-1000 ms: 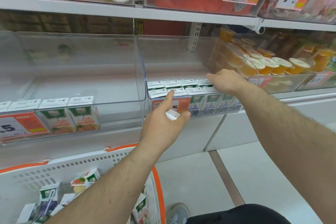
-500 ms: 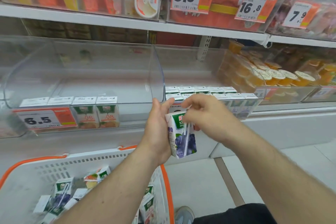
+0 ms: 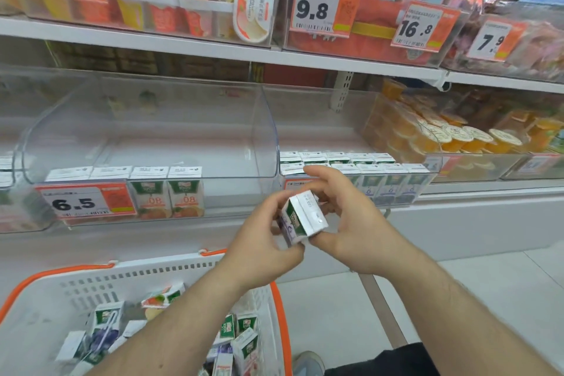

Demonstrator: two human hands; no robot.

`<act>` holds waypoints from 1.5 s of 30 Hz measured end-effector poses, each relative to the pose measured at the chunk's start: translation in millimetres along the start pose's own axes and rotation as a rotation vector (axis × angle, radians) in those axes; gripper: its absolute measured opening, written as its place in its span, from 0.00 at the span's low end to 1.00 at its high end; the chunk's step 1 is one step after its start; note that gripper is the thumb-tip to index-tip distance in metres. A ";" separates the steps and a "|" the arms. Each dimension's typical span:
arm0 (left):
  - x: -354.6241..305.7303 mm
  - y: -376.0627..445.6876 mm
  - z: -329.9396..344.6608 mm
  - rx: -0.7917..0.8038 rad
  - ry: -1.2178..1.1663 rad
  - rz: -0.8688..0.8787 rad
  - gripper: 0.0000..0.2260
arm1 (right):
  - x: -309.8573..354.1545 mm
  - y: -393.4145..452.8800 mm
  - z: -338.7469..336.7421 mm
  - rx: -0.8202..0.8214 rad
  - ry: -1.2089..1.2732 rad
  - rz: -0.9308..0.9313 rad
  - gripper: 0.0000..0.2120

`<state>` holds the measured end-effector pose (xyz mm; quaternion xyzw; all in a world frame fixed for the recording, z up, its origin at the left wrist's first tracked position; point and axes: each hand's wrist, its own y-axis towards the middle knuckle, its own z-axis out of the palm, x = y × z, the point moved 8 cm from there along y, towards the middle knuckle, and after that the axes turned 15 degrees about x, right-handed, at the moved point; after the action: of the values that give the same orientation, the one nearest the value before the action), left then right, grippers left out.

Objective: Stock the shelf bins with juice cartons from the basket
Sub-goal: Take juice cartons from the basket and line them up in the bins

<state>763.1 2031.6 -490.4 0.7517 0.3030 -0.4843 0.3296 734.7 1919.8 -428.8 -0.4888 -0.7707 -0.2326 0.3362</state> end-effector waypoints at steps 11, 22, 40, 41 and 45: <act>-37.2 26.6 1.6 -0.504 0.374 0.178 0.22 | -6.8 -20.3 -44.8 -0.454 0.002 0.281 0.11; -22.7 81.5 45.2 -0.047 1.040 -0.271 0.40 | -49.7 -40.7 -168.5 -0.852 -0.397 0.430 0.20; -11.8 80.6 44.7 -0.077 0.992 -0.279 0.38 | -162.0 31.4 -181.7 -0.297 -0.507 0.936 0.13; -11.5 81.0 44.8 -0.077 0.987 -0.279 0.37 | -165.2 31.8 -180.9 -0.286 -0.495 0.952 0.17; -10.8 82.1 44.8 -0.075 0.981 -0.281 0.37 | -173.0 32.9 -177.1 -0.222 -0.507 1.044 0.34</act>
<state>799.3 1945.6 -477.9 0.8302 0.5373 -0.1030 0.1072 867.3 1708.4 -438.9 -0.8761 -0.4553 0.0084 0.1584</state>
